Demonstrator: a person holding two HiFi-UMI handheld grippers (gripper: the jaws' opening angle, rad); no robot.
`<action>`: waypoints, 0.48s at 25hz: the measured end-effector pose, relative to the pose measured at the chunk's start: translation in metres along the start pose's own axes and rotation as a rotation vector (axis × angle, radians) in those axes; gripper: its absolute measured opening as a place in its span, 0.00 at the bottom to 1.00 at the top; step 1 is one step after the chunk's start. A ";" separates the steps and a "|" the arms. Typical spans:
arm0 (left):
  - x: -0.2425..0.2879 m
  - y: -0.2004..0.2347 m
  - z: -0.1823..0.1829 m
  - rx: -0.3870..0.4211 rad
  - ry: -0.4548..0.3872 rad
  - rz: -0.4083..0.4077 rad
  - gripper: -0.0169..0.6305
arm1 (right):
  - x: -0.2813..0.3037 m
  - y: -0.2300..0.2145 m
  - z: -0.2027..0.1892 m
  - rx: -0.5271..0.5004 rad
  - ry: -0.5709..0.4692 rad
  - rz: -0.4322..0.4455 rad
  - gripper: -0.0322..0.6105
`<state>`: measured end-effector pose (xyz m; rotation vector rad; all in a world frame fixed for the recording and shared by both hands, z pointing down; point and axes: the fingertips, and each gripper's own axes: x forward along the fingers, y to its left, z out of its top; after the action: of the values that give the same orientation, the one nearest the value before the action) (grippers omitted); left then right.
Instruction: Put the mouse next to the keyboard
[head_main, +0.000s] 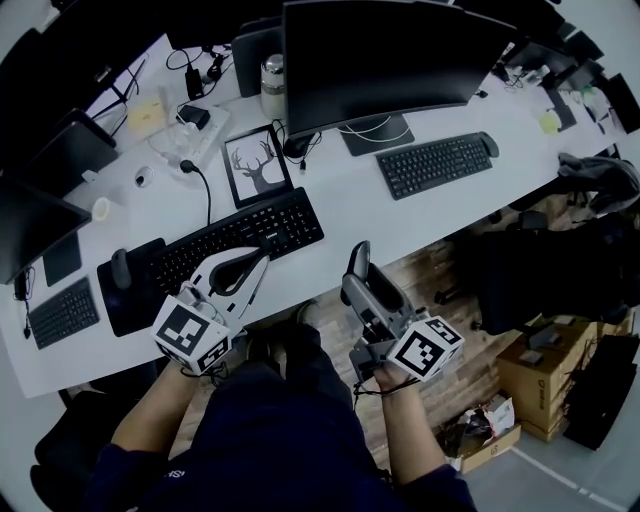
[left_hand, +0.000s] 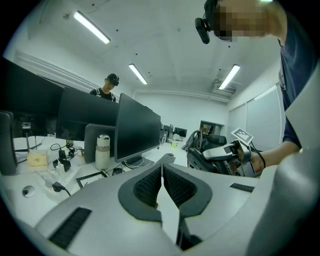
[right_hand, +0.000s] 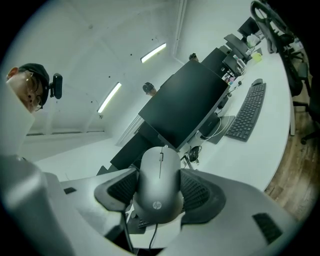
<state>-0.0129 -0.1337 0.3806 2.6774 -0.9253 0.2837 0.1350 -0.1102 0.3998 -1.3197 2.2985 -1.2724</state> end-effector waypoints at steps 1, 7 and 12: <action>0.004 0.001 -0.001 -0.004 0.003 0.007 0.09 | 0.002 -0.005 0.001 -0.002 0.009 -0.002 0.48; 0.029 0.009 -0.005 -0.026 0.021 0.050 0.09 | 0.015 -0.037 0.011 -0.031 0.065 -0.015 0.48; 0.047 0.016 -0.015 -0.044 0.041 0.087 0.09 | 0.027 -0.062 0.014 -0.047 0.116 -0.020 0.48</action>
<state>0.0123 -0.1674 0.4105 2.5857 -1.0251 0.3321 0.1648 -0.1537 0.4447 -1.3196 2.4136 -1.3423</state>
